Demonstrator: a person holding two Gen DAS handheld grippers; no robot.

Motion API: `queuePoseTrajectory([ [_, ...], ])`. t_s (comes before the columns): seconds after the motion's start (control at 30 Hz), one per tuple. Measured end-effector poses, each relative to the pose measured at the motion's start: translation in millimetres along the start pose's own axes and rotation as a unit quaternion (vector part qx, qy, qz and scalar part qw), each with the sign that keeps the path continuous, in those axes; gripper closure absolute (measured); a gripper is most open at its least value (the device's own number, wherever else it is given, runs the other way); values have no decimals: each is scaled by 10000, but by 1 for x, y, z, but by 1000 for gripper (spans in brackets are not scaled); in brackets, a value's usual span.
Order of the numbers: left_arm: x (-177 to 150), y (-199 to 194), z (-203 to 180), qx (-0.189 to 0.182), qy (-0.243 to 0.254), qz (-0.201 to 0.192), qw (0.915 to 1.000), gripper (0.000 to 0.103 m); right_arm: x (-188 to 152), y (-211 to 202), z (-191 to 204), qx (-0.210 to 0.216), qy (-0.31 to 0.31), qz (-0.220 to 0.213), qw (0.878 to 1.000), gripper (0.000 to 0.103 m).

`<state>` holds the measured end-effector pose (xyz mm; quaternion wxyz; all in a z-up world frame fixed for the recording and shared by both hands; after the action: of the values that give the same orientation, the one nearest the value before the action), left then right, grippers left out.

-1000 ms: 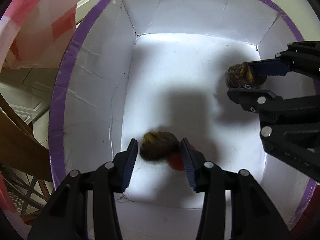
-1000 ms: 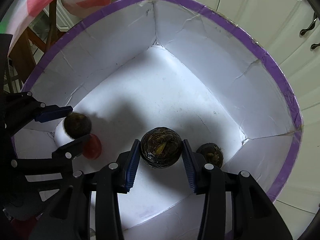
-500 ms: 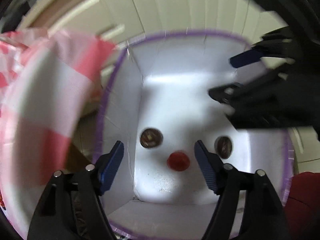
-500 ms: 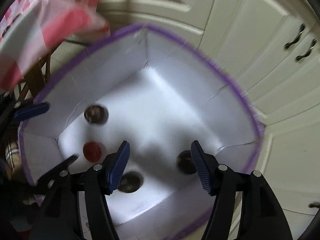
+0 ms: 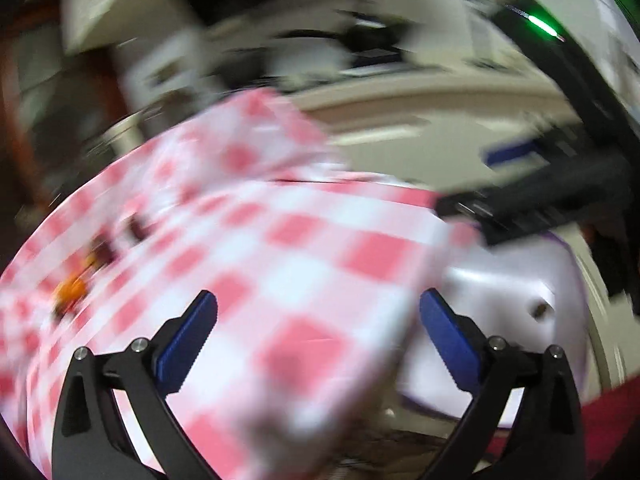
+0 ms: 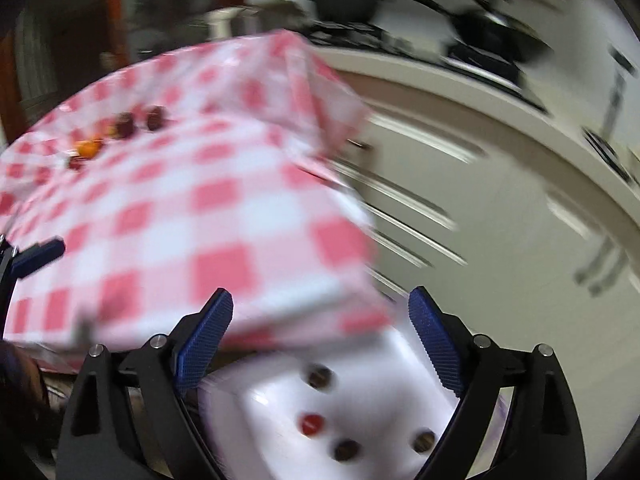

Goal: Organize fruits
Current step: 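Move both open tools back over the fruit on the tablecloth, then grasp the dark red pear with the right tool while the left tool grasps a red cherry tomato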

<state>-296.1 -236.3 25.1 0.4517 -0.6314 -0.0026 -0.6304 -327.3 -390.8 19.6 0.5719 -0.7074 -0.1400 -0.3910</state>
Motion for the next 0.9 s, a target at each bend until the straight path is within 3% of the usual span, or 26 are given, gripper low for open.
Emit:
queuePoseTrajectory([
  [0.13,-7,-8,93,637,-913,44,9938,2,35,17,67,406,-352,-112,9985,16],
  [0.33,-19,1,212,1439,-1611,183,9762,2,65,61,150,801,-673,29,9945,16],
  [0.43,-31,22,279,1846,-2138,446,9582,2,82,88,185,970,-748,108,9924,16],
  [0.47,-38,33,309,2002,-2407,592,9479,2,88,96,194,1038,-743,134,9917,16],
  [0.6,-63,52,384,2219,-3232,813,9163,2,112,130,226,1335,-640,293,9885,16],
  [0.67,-70,61,410,2276,-3476,844,9057,2,123,150,241,1427,-587,397,9872,16],
  [0.9,-79,85,453,2077,-3867,726,8956,2,183,221,278,1252,-395,505,9901,16],
])
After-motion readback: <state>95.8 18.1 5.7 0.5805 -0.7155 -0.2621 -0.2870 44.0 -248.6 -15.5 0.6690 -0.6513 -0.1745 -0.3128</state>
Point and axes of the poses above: each gripper's, at about its wrist camera, not at the fingertips, and y roughly the way its jaws point, z to its left, x to its top, the point moved 3 cm from there along y, roughly the way its jaws point, and after that the axes turned 4 degrees about -x, right-handed, at the moved point
